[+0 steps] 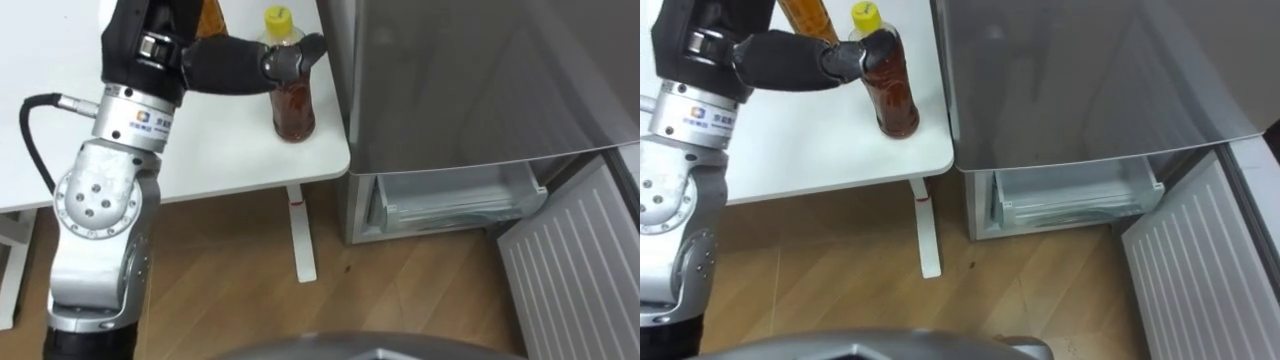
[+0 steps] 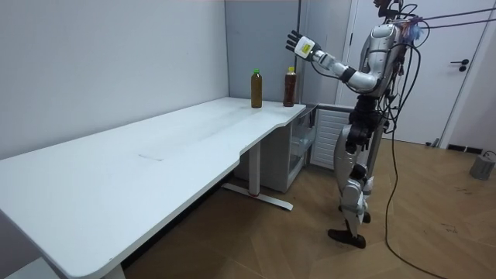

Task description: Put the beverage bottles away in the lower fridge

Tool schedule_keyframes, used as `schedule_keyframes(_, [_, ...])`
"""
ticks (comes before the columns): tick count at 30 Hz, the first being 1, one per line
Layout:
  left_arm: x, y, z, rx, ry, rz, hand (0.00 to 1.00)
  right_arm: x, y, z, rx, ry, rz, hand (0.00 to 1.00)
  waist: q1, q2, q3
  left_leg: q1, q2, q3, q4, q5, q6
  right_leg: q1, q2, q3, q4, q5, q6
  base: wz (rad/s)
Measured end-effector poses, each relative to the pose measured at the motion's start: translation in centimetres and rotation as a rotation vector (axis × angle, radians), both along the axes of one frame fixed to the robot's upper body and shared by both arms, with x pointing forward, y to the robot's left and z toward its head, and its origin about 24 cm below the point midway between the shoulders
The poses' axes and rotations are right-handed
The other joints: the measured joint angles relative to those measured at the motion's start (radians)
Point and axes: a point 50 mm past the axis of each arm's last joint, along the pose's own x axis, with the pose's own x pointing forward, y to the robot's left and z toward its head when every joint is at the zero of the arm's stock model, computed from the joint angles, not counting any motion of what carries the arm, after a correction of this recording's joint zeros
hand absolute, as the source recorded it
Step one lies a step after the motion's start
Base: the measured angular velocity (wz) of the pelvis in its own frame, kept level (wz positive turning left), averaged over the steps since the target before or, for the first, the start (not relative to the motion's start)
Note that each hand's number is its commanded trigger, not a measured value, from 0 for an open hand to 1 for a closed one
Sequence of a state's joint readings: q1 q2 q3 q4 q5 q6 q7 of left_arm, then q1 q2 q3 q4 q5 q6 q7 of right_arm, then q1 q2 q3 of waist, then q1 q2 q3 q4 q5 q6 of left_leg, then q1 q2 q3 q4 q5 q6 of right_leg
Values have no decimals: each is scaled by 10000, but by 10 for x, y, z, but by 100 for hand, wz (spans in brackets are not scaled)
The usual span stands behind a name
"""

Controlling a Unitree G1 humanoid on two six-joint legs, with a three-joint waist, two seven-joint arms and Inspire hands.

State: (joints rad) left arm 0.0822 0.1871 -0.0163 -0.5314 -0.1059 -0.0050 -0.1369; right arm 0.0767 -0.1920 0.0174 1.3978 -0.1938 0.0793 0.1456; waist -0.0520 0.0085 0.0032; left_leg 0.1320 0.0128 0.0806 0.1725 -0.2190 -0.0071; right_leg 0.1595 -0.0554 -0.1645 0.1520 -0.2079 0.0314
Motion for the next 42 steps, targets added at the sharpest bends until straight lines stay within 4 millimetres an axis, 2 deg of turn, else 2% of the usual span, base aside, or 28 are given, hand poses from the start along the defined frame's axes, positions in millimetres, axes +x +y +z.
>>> schedule_keyframes(10, [2, 5, -23, 107, 1211, 112, 0, 0, 0, 0, 3, -58, -84, 0, -2, -21, 13, 10, -4, -10, 49, 0, 0, 45, -6, -10, -3, -1, 1, 0])
schedule_keyframes(30, [2, 5, -34, 347, 2095, -58, 0, 1, -1, 0, 28, 94, 37, 0, 0, 51, -4, -1, -9, -11, 89, 0, 0, 57, -12, -37, 5, -1, 0, 0])
schedule_keyframes(32, [2, 5, -41, 325, 2401, -52, 0, 1, -1, 0, 18, 118, 44, 0, -8, 57, 5, 12, -10, -9, 88, 0, 0, 103, -12, -35, 3, -1, 1, 0])
schedule_keyframes(34, [1, 6, -58, 319, 3196, -36, 0, -1, -1, 0, 11, 150, 39, 0, -16, 61, 7, 19, -11, -7, 90, -1, 0, 148, -12, -40, -6, -1, 0, 0])
schedule_keyframes(37, [-1, 5, -74, 360, 3994, -152, 0, -2, -1, 0, -2, 200, 44, 0, -25, 49, 20, 7, -13, -8, 97, -1, 0, 129, -12, -41, -15, -2, 2, 0])
schedule_keyframes(42, [-2, 5, -76, 368, 4125, -194, 0, -3, -1, 0, 1, 217, 51, 0, -31, 49, 21, 7, -13, -9, 101, -1, 0, 128, -13, -36, -18, -4, 5, 0])
